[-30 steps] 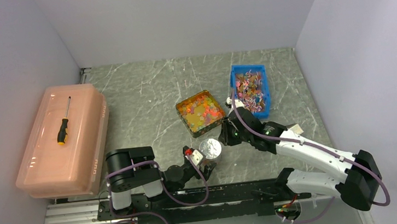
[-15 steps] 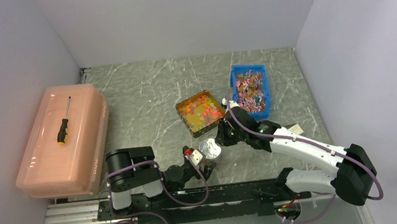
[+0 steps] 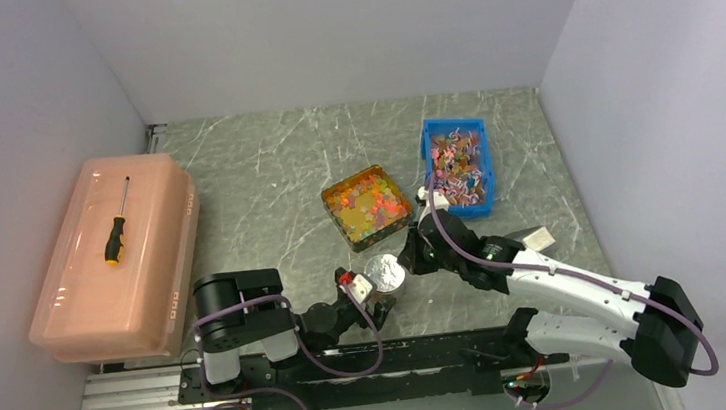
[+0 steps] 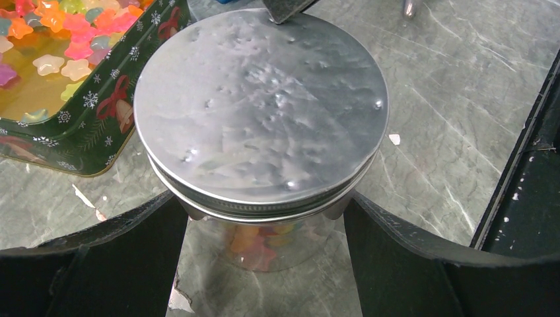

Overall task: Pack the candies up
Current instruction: Screw the bottle lid onto the packing bottle.

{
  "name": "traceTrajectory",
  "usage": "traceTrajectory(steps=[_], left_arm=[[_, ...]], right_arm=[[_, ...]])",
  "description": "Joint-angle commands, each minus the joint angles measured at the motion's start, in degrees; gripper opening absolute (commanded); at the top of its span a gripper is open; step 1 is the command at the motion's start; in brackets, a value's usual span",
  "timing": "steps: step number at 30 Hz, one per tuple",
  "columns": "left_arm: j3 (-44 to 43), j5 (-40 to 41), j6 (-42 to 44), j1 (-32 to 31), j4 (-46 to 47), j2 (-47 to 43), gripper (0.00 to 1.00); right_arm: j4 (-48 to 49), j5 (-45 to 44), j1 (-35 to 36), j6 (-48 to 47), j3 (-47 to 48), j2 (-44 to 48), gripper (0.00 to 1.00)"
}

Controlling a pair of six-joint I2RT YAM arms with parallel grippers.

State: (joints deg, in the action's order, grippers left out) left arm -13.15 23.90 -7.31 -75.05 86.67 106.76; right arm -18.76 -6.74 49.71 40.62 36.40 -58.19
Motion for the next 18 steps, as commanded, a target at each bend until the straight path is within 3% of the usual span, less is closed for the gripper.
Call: traceTrajectory(steps=[1,18], left_arm=[[-2.6,1.7,-2.4,0.5,-0.5,-1.0,0.66],[-3.8,3.2,-3.4,1.3,-3.8,-1.3,0.66]], right_arm=[[-3.9,4.6,3.7,5.0,-2.4,1.2,0.07],[-3.4,-0.1,15.5,17.4,-6.5,6.1,0.07]])
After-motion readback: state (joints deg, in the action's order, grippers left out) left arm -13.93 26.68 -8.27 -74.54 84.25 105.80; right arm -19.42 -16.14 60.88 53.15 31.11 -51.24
